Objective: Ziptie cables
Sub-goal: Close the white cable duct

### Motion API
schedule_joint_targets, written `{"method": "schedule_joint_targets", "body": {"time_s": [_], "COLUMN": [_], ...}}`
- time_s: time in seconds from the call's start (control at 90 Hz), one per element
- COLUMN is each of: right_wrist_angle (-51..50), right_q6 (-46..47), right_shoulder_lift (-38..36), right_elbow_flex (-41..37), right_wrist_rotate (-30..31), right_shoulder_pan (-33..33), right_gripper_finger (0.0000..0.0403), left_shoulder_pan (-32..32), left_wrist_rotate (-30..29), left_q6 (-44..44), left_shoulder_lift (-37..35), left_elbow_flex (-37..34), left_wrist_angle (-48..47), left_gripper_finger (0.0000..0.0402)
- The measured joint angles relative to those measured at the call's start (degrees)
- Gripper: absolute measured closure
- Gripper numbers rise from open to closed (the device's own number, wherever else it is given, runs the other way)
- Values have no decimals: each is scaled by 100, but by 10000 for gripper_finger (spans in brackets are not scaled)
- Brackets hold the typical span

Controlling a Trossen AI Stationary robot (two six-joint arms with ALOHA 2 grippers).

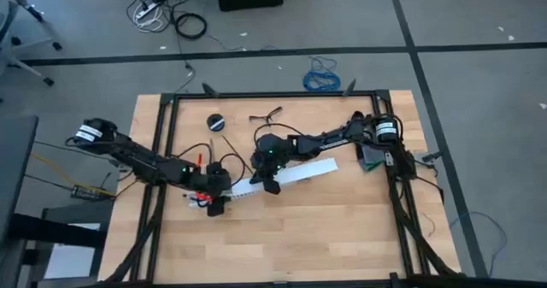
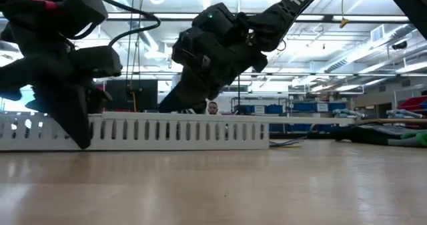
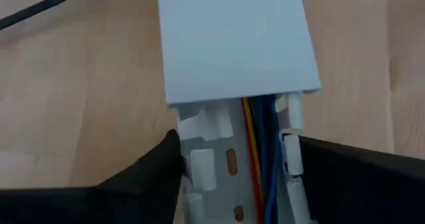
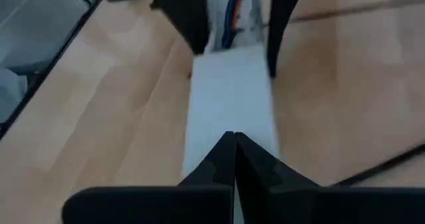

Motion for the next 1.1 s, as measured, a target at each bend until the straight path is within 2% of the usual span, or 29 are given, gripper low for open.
{"method": "schedule_joint_targets", "body": {"time_s": [0.122,0.289,0.467,0.711,0.911,1.1], "right_wrist_angle": [-361,-1446,-2338,-1945,-1867,-1820], "right_q6": [-221,-416,-409,-190,-190,-221], "right_shoulder_lift": [-557,-1195,-1351,-800,-732,-732], "right_elbow_flex": [33,24,26,26,35,37], "right_wrist_rotate": [123,509,1625,1823,1778,1779], "right_shoulder_pan": [-39,-54,-54,-117,-116,-178], "right_gripper_finger": [403,403,403,403,403,403], "left_shoulder_pan": [18,196,439,593,596,594], "left_wrist_rotate": [-148,-405,-650,-618,-624,-598], "left_q6": [-106,-481,-1460,-1570,-1535,-1052], "left_shoulder_lift": [-1,-7,16,469,614,631], "left_elbow_flex": [0,2,6,28,44,17], "left_wrist_angle": [148,253,561,640,747,914], "left_gripper_finger": [182,182,182,182,162,142]}}
